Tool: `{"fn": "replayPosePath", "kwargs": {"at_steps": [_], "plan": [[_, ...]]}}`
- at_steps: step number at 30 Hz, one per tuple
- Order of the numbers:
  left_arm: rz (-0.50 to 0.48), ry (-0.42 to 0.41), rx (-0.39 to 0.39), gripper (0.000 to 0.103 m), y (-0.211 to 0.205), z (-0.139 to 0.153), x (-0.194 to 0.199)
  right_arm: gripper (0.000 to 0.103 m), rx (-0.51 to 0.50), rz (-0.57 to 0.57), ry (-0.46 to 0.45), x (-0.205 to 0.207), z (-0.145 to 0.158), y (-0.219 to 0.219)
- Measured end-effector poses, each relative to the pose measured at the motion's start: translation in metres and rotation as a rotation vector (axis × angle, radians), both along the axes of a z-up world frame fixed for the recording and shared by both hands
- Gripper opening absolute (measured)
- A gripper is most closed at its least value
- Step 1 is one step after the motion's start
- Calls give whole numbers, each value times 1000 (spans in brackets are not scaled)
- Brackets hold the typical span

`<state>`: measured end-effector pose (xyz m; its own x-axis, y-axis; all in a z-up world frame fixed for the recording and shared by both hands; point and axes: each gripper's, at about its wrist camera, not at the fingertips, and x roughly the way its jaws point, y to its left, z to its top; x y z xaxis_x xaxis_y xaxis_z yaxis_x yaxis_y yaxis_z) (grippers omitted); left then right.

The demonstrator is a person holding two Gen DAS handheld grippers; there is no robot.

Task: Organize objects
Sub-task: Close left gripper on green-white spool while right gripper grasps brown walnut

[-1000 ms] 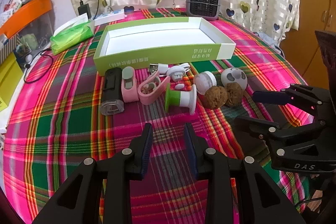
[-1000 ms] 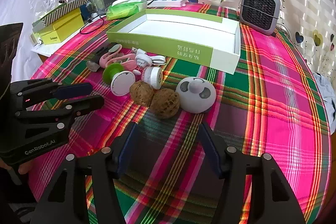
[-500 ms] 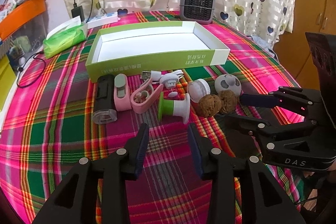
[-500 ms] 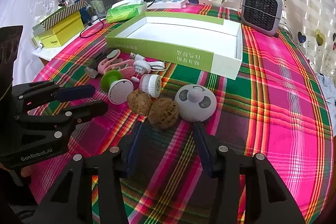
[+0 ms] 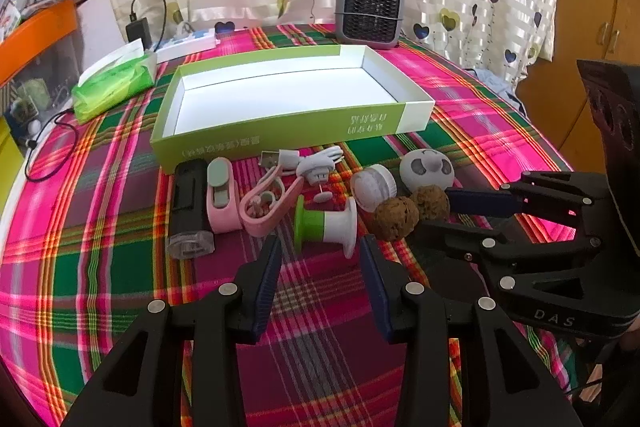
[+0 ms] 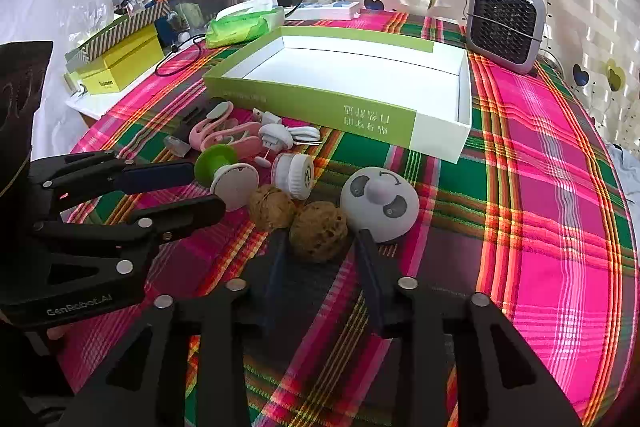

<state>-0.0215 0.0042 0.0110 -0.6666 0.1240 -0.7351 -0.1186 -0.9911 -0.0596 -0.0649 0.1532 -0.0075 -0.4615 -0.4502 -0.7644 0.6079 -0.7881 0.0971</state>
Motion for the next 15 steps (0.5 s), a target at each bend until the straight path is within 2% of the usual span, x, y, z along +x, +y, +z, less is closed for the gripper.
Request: {"fn": "replayPosePath", "kwargs": {"at_steps": [12,15], "plan": [[2,-11,3,39,0,-2,-13,34,-14,12,-1,0,1,-2],[-3,-13,7,34,1,-3,-14,32,-10,16,4,1,1,-3]]}}
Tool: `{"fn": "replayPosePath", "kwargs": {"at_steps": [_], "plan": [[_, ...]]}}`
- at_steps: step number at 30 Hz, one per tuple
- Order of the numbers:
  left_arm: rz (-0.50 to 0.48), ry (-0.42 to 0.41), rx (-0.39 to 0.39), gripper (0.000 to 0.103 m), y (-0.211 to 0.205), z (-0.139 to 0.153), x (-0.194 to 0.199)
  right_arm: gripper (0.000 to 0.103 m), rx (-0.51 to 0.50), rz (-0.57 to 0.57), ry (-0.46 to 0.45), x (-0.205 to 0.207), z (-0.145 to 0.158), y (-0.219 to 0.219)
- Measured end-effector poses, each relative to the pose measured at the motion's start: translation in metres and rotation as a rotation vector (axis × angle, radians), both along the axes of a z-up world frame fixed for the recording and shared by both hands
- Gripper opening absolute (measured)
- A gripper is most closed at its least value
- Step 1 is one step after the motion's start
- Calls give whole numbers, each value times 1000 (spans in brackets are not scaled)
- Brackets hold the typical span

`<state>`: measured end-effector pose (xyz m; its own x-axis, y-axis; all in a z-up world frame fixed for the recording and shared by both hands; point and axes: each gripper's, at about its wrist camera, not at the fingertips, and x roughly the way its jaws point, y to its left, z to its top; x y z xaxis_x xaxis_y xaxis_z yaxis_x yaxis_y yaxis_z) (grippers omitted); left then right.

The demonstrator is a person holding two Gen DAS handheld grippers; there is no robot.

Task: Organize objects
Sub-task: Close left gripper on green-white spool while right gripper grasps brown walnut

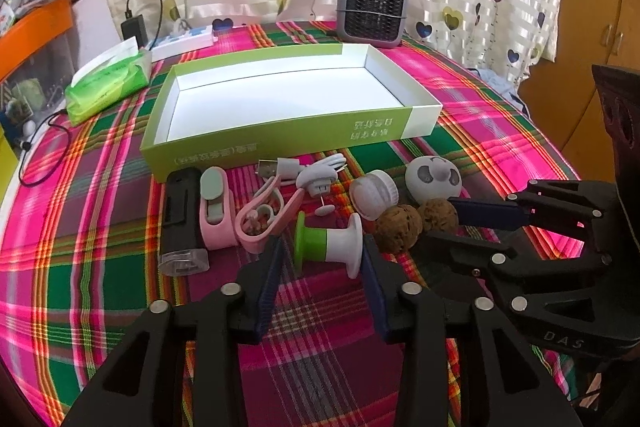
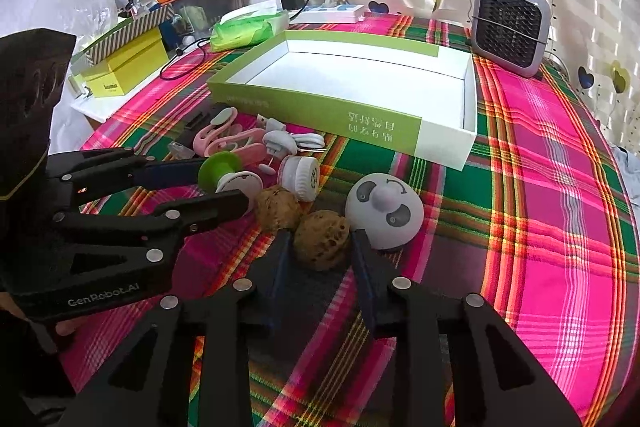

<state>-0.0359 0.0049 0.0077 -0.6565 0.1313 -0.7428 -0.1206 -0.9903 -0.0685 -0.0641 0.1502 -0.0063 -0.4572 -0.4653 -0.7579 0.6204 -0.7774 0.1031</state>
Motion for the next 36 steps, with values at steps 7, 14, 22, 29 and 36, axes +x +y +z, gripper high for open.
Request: {"fn": "replayPosePath", "kwargs": {"at_steps": [7,14,22,29,36], "plan": [[-5,2,-1,30,2,0,0,32,2,2,9,2,1,0],[-7,24,12,30,4,4,9,32,-9,-9,20,7,4,5],[-2,49,22,30,3,12,19,31,-31,-19,51,16,14,8],[6,72,16,30,1,21,25,31,-33,-18,78,23,23,5],[13,87,13,30,-2,26,23,32,-34,-12,94,20,27,1]]}}
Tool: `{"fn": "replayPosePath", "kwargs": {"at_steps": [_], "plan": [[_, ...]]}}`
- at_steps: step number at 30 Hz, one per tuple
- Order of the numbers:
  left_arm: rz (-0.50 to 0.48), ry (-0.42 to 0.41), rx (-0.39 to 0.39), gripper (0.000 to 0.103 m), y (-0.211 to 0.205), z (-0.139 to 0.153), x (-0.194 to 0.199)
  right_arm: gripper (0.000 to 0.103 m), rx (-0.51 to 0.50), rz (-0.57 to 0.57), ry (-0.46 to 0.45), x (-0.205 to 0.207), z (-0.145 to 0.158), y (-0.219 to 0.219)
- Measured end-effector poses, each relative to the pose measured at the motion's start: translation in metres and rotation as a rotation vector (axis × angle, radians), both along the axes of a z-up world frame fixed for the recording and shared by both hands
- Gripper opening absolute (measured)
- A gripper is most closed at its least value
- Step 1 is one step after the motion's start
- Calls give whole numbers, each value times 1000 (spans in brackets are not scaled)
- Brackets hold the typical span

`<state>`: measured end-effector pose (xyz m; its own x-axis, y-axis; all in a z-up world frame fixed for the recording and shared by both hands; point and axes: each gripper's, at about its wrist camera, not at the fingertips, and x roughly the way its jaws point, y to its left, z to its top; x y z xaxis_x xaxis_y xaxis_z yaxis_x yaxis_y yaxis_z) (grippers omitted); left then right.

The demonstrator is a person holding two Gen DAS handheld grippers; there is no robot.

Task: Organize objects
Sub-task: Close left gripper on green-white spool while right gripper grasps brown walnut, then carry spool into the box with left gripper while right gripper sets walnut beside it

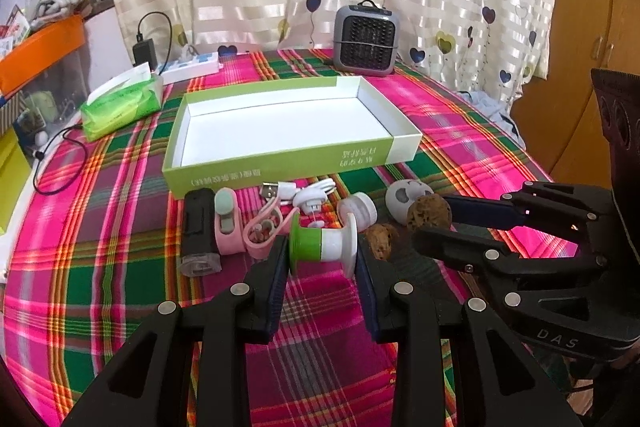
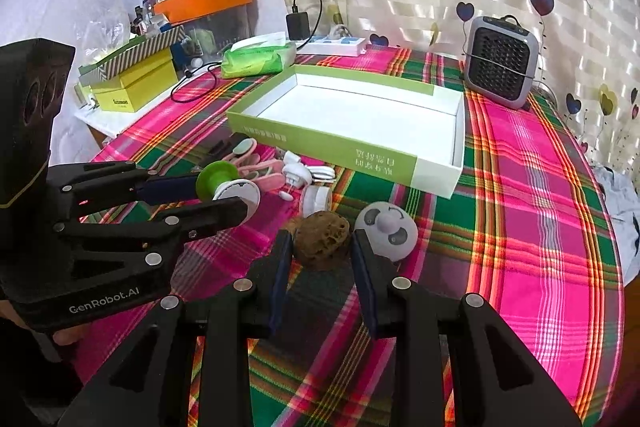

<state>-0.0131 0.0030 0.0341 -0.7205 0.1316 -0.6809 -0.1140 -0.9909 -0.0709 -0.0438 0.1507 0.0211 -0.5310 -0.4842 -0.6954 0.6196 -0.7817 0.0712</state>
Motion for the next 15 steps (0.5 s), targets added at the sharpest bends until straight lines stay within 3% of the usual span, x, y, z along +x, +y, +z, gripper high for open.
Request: {"fn": "replayPosePath", "kwargs": {"at_steps": [15], "plan": [[18,27,-21,30,-6,13,-26,32,2,10,27,-27,11,-15]]}}
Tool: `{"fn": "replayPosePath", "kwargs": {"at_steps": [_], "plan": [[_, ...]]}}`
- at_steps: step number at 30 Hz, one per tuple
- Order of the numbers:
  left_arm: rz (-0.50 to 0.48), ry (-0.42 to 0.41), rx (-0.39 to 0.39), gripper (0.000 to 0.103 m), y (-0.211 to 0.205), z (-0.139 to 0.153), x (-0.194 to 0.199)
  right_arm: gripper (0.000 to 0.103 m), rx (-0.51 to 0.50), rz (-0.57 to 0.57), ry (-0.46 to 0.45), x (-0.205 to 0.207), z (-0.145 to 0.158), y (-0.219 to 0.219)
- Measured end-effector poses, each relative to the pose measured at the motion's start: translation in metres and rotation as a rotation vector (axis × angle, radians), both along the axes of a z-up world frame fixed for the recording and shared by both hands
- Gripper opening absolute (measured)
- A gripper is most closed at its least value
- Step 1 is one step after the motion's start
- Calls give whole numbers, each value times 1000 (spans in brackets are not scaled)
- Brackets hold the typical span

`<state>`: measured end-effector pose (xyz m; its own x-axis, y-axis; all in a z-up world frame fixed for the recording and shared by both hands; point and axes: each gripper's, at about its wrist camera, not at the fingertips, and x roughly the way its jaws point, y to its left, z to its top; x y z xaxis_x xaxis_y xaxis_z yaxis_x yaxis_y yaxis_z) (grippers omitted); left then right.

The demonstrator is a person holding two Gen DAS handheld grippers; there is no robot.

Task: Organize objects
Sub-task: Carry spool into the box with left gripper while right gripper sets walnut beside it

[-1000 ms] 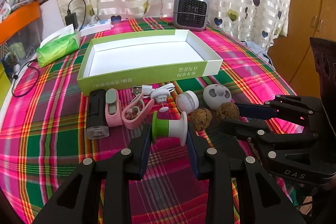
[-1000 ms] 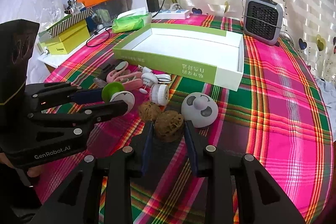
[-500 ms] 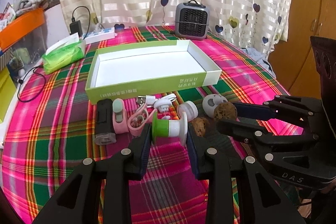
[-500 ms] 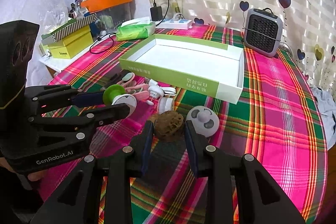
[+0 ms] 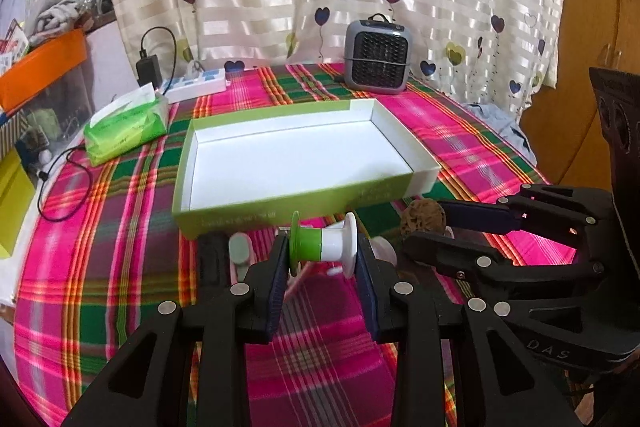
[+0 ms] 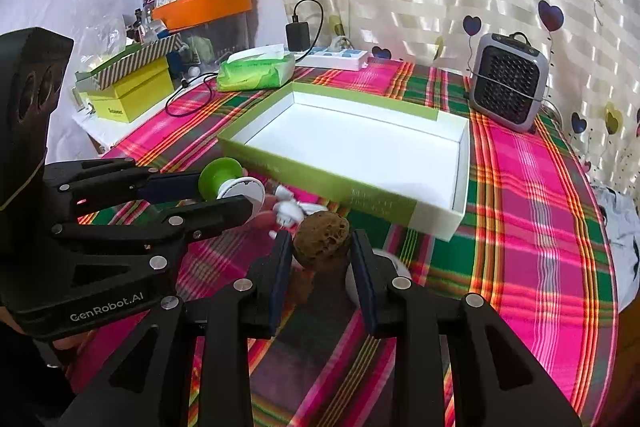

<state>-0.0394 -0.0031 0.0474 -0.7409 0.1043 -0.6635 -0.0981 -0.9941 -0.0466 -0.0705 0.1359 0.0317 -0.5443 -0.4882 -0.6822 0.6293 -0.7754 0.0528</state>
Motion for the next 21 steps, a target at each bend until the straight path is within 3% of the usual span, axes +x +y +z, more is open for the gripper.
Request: {"fn": "replayPosePath", "kwargs": {"at_steps": [21], "plan": [[18,15,-16,30,-14,8,-54,32,39,-1,25,-58,9,-19]]}}
